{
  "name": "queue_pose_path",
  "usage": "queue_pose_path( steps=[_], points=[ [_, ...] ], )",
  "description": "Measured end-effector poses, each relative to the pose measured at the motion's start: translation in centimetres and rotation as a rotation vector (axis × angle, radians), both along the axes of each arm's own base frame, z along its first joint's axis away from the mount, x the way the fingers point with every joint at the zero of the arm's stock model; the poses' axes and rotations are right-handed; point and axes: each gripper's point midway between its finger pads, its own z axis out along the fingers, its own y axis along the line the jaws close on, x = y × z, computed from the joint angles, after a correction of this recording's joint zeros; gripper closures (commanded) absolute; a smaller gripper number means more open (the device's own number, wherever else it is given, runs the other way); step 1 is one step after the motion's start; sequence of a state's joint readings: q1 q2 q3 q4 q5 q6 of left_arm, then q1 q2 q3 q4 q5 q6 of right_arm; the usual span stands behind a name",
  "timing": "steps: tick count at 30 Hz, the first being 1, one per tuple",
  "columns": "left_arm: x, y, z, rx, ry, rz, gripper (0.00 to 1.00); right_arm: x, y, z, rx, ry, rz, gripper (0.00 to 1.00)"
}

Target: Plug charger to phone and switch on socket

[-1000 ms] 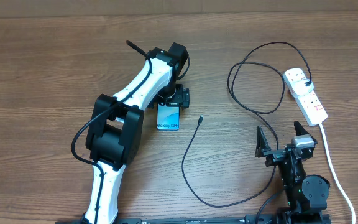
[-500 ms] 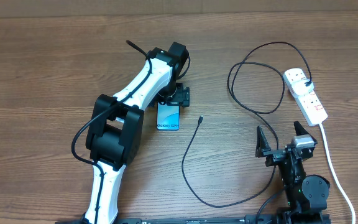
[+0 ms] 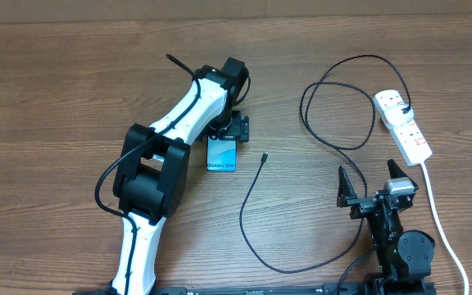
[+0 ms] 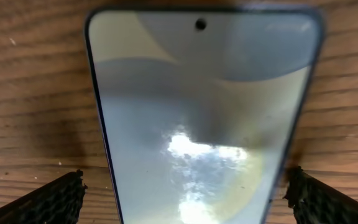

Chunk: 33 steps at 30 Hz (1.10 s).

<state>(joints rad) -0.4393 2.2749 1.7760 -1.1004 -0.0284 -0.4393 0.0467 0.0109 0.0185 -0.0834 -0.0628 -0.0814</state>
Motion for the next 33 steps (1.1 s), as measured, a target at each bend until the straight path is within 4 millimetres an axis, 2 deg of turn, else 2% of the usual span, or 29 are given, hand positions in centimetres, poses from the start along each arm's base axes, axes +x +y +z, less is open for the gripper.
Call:
queue_pose_path(
  steps=[21, 24, 33],
  points=[
    [-0.34, -0.34, -0.54, -0.047, -0.021, 0.007, 0.00, 0.00, 0.00, 0.00, 0.000, 0.000, 0.000, 0.00],
    [-0.37, -0.35, -0.54, -0.048, -0.020, 0.009, 0.08, 0.00, -0.02, 0.01, 0.000, 0.000, -0.001, 0.00],
    [-0.50, -0.46, -0.54, -0.049, -0.016, 0.008, 0.13, 0.00, -0.01, -0.01, -0.001, 0.000, 0.000, 0.00]
  ],
)
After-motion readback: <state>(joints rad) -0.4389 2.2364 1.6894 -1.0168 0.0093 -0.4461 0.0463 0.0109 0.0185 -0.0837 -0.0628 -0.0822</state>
